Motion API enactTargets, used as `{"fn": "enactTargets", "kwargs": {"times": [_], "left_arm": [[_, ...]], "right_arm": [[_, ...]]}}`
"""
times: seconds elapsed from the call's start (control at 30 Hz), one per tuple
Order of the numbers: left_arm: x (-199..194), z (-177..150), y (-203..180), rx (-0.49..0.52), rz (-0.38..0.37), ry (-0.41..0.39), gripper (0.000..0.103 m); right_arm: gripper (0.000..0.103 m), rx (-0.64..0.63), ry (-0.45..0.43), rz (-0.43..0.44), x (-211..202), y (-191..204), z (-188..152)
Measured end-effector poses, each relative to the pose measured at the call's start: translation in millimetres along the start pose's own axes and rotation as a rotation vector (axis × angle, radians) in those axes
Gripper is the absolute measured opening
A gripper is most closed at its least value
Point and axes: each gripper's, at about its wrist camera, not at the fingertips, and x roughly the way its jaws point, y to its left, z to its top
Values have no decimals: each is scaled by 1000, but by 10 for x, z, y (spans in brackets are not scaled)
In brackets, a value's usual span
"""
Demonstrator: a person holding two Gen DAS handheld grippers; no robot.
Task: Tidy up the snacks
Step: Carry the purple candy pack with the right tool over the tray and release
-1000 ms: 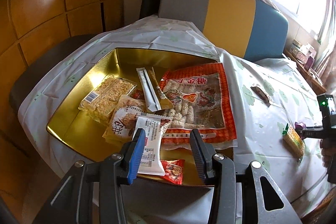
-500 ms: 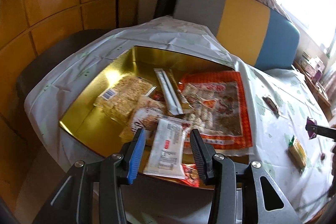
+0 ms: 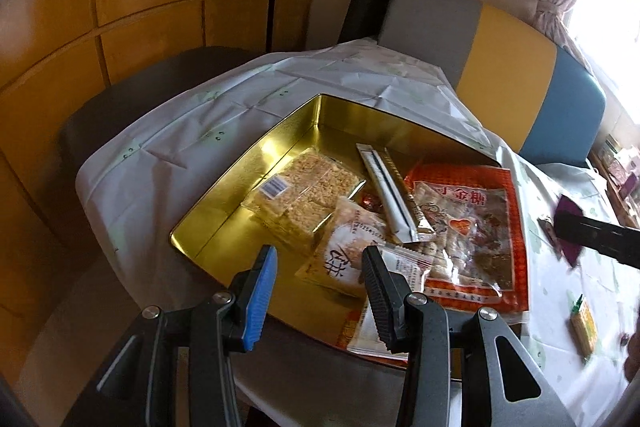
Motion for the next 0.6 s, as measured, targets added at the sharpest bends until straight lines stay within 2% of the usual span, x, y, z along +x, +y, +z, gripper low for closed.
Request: {"fn": "enactTargets", "kwargs": {"times": [0.1, 0.23, 0.33, 0.6], "left_arm": [[26, -8, 29, -7, -1, 7, 45], [51, -17, 36, -9, -1, 14, 45], [61, -37, 12, -1, -2, 19, 45], [51, -74, -92, 39, -10, 24, 45]], "right_arm": [[46, -15, 31, 33, 208, 228, 38], [46, -26, 85, 10, 451, 320, 2], [46, -27, 88, -4, 450, 276, -60], [46, -2, 51, -60, 132, 24, -251]]}}
